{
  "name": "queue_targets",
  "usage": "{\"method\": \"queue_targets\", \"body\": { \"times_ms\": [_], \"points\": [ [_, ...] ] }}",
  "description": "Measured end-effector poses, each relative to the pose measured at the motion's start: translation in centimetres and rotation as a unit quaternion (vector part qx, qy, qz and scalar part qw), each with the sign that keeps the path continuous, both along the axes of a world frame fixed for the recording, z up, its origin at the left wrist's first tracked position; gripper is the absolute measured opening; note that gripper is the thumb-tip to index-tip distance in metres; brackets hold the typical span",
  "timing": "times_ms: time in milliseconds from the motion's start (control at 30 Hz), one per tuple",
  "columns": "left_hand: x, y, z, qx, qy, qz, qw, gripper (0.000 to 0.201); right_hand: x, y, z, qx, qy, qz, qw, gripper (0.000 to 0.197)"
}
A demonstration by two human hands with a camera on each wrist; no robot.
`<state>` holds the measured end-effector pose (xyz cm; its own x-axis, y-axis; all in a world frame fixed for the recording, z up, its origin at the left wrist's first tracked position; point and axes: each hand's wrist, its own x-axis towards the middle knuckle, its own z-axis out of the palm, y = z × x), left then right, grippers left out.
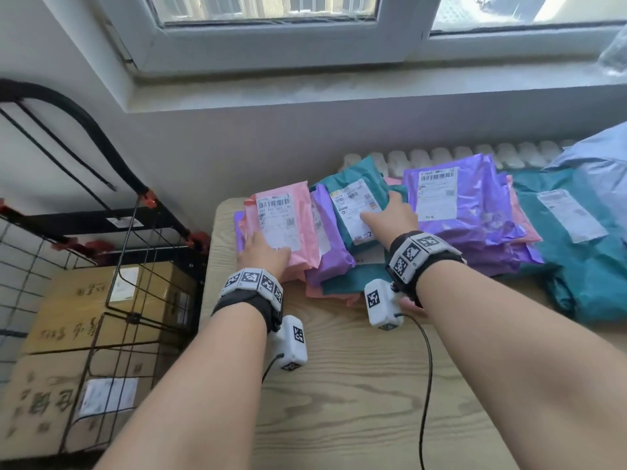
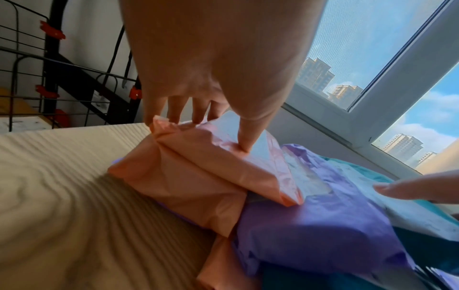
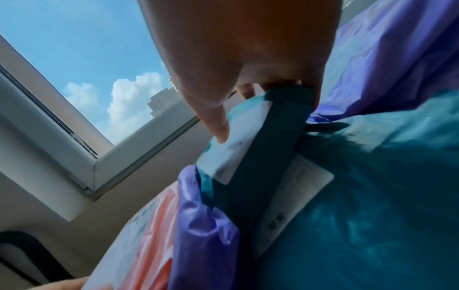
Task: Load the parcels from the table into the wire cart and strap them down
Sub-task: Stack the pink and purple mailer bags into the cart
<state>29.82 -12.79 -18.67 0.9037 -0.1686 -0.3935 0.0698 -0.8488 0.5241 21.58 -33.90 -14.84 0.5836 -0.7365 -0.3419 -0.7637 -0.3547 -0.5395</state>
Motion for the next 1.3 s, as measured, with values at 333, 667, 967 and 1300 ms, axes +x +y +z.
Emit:
{"method": "queue_targets", "body": {
  "times_ms": [333,667,967,1300],
  "points": [
    [-2.1,0.9,-0.5,-0.018,-0.038,0.000,0.999,0.050,-1.8,0.8,-1.8,0.004,-0.018,-0.050,0.999,0.079],
    [-4.8,3.2,-0.9,-0.073,0.010,0.033,0.997,0.045,-4.5,3.2,-1.2,-0.013,0.003,-0.053,0.999,0.066],
    [-6.0,4.2,-1.4,-0.075,0.025,-0.006,0.997,0.041,-6.7,3.4,-2.2,0.141,-0.075,-0.040,0.986,0.035],
    [-10.4,7.9,-0.6,-0.074,0.008,-0.039,0.996,0.033,-11.0,6.9,-3.8,0.132,-0.067,-0.096,0.984,0.044]
  ]
}}
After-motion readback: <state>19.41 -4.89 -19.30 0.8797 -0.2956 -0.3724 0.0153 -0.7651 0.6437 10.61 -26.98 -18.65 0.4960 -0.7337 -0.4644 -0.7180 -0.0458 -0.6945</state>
